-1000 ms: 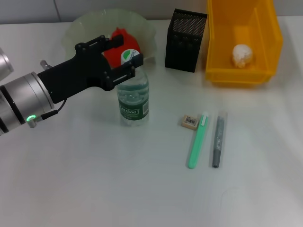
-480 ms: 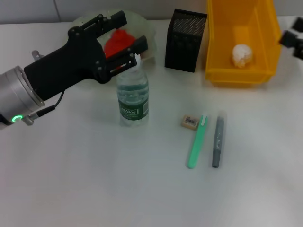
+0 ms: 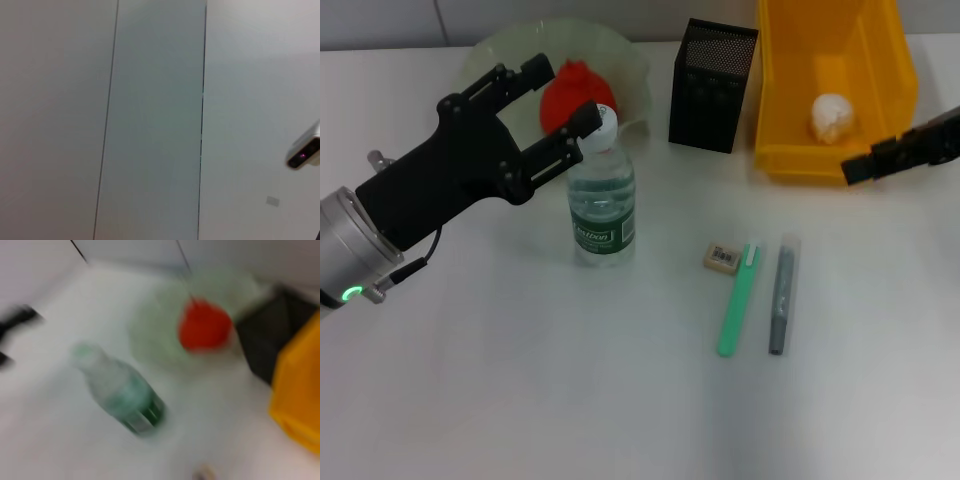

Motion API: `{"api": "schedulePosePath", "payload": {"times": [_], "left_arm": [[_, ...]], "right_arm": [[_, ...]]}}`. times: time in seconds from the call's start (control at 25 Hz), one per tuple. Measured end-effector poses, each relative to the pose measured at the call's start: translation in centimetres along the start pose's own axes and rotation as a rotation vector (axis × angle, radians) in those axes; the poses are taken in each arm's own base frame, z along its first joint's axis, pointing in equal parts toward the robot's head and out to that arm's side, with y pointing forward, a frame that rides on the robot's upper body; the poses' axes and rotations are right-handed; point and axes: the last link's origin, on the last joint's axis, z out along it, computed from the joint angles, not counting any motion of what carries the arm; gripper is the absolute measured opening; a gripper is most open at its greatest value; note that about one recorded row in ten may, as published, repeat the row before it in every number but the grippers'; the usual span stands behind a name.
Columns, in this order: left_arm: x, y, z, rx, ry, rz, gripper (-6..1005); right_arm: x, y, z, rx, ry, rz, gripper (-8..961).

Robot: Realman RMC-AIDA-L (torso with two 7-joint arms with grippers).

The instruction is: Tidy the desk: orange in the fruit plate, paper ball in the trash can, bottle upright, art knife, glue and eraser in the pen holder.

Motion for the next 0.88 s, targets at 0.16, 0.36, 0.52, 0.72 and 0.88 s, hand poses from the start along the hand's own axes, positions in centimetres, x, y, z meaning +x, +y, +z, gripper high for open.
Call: {"api": "schedulePosePath", "payload": {"times": [0.16, 0.36, 0.52, 0.72, 0.88], "left_arm": [[-0.8, 0.0, -0.4, 0.022, -0.017, -0.002, 717], [-0.8, -0.2, -0.1, 0.020, -0.016, 0.012, 717], [-0.2, -1.3, -0.5, 0.068, -0.004, 0.046, 717], [1.1, -3.7, -0.5, 0.133, -0.011, 0.148, 717], [1.1, -5.1, -0.3, 0.155, -0.060, 0.193, 717]], "right_arm": [[-1.9, 0.8, 2.2, 0.109, 0.177, -0.013, 677], [-2.7, 1.7, 5.7, 0.173, 0.263, -0.055, 676], [-3.4, 1.7, 8.8, 0.178, 0.254, -0.049, 676], [-4.1, 1.8, 11.4, 0.152, 0.192, 0.071, 676], [-4.6, 2.2, 13.2, 0.149, 0.211, 0.145, 676]]}}
